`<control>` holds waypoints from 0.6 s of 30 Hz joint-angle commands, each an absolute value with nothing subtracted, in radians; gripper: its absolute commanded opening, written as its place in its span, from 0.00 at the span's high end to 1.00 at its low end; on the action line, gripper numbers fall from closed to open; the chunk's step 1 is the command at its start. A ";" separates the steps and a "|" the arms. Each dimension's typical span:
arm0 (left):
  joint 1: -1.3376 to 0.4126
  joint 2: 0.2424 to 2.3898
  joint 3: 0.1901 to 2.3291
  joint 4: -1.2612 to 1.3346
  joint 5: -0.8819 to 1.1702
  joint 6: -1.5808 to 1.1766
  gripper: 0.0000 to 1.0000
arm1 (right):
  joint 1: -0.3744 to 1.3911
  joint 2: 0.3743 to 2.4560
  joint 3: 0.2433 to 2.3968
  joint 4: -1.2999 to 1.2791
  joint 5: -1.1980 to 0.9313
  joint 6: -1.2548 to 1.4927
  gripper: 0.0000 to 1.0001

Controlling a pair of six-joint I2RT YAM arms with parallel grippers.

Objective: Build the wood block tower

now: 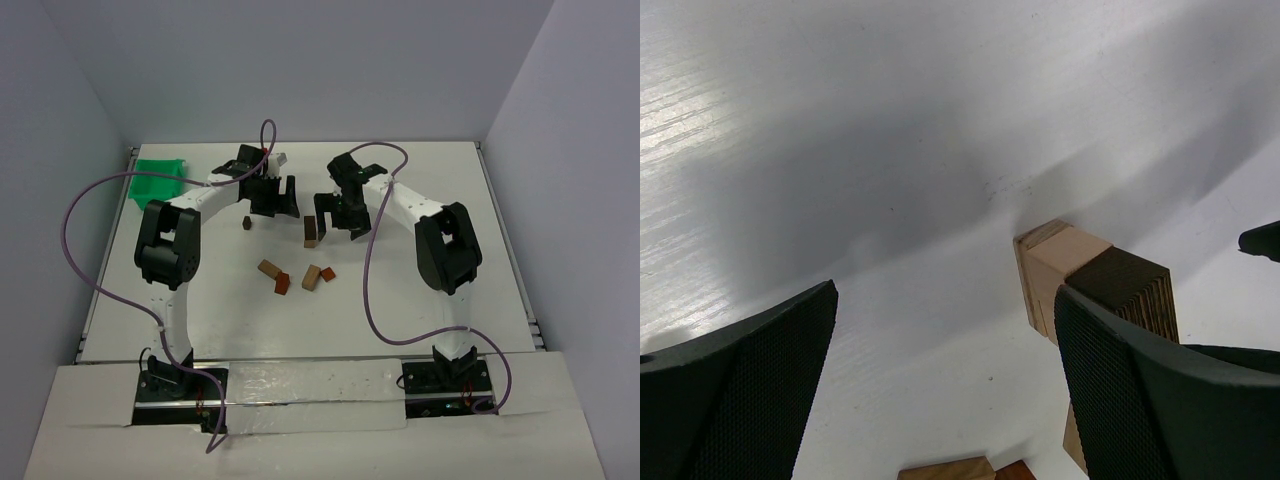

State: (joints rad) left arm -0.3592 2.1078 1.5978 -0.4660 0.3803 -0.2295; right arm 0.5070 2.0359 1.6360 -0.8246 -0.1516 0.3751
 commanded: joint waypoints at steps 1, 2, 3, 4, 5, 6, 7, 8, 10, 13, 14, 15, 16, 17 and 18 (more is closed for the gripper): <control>-0.364 2.092 1.612 -0.445 0.413 -0.236 0.05 | 0.515 2.054 1.680 -0.841 -0.155 0.385 0.00; -0.364 2.094 1.611 -0.442 0.415 -0.238 0.05 | 0.515 2.055 1.681 -0.841 -0.154 0.385 0.00; -0.364 2.094 1.611 -0.442 0.416 -0.238 0.05 | 0.515 2.056 1.681 -0.841 -0.153 0.386 0.00; -0.364 2.094 1.610 -0.442 0.416 -0.238 0.05 | 0.515 2.056 1.682 -0.841 -0.153 0.387 0.00; -0.364 2.094 1.609 -0.442 0.417 -0.238 0.05 | 0.515 2.056 1.683 -0.841 -0.153 0.387 0.00; -0.364 2.096 1.611 -0.442 0.416 -0.238 0.05 | 0.515 2.055 1.683 -0.841 -0.153 0.387 0.00; -0.364 2.097 1.613 -0.443 0.416 -0.236 0.05 | 0.515 2.054 1.683 -0.841 -0.152 0.387 0.00; -0.364 2.097 1.615 -0.445 0.414 -0.236 0.05 | 0.514 2.056 1.683 -0.840 -0.149 0.387 0.00; -0.364 2.097 1.615 -0.445 0.416 -0.236 0.05 | 0.515 2.057 1.683 -0.842 -0.150 0.388 0.00; -0.363 2.095 1.612 -0.442 0.419 -0.238 0.04 | 0.515 2.058 1.688 -0.842 -0.149 0.388 0.00; -0.363 2.095 1.612 -0.442 0.419 -0.237 0.05 | 0.515 2.059 1.689 -0.842 -0.148 0.388 0.00; -0.364 2.095 1.614 -0.443 0.418 -0.236 0.05 | 0.515 2.059 1.691 -0.842 -0.147 0.388 0.00; -0.364 2.096 1.615 -0.443 0.417 -0.236 0.05 | 0.515 2.060 1.693 -0.842 -0.147 0.389 0.00; -0.364 2.097 1.615 -0.443 0.418 -0.236 0.05 | 0.515 2.060 1.694 -0.843 -0.147 0.390 0.00; -0.364 2.097 1.617 -0.443 0.419 -0.236 0.05 | 0.515 2.060 1.695 -0.844 -0.147 0.390 0.00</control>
State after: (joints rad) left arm -0.3592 2.1078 1.5978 -0.4660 0.3947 -0.2295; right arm 0.5072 2.0541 1.6491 -0.8291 -0.1509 0.3775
